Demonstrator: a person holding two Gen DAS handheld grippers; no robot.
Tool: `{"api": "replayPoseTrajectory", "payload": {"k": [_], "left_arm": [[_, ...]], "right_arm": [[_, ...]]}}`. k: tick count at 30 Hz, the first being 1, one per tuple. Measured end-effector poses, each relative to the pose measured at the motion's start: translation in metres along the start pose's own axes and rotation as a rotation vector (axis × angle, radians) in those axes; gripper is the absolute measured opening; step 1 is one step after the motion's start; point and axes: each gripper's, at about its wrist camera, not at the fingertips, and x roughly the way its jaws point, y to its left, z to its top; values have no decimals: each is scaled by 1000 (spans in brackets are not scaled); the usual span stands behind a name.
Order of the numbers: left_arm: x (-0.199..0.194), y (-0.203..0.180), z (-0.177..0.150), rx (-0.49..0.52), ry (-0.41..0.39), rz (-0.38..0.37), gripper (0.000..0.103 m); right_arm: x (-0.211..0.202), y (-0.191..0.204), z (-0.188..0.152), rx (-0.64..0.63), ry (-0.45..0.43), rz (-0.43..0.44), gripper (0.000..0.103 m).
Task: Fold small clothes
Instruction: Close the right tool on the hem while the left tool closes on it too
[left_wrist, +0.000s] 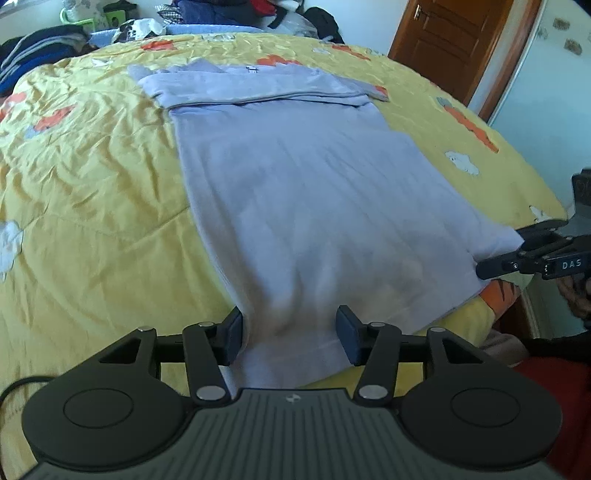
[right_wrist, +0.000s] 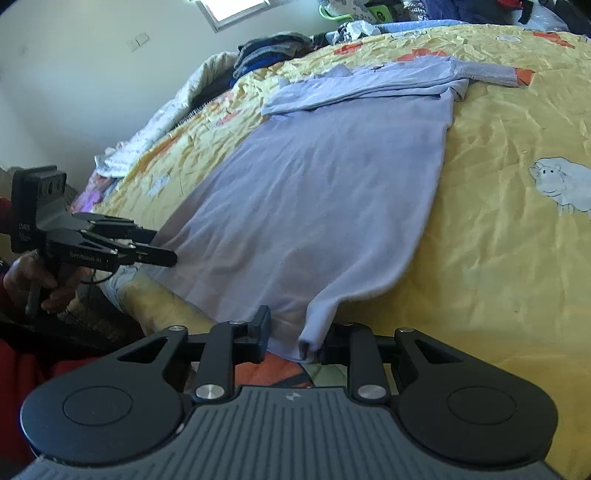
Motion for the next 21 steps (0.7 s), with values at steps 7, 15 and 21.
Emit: {"api": "replayPoseTrajectory", "payload": {"k": [7, 15, 21], "left_arm": [[2, 8, 0, -99, -1, -134, 79], [2, -7, -1, 11, 5, 42, 8], [1, -7, 1, -1, -8, 53, 5]], "right_arm": [[-1, -19, -5, 42, -54, 102, 31], [3, -12, -3, 35, -37, 34, 6], [2, 1, -2, -1, -40, -10, 5]]}}
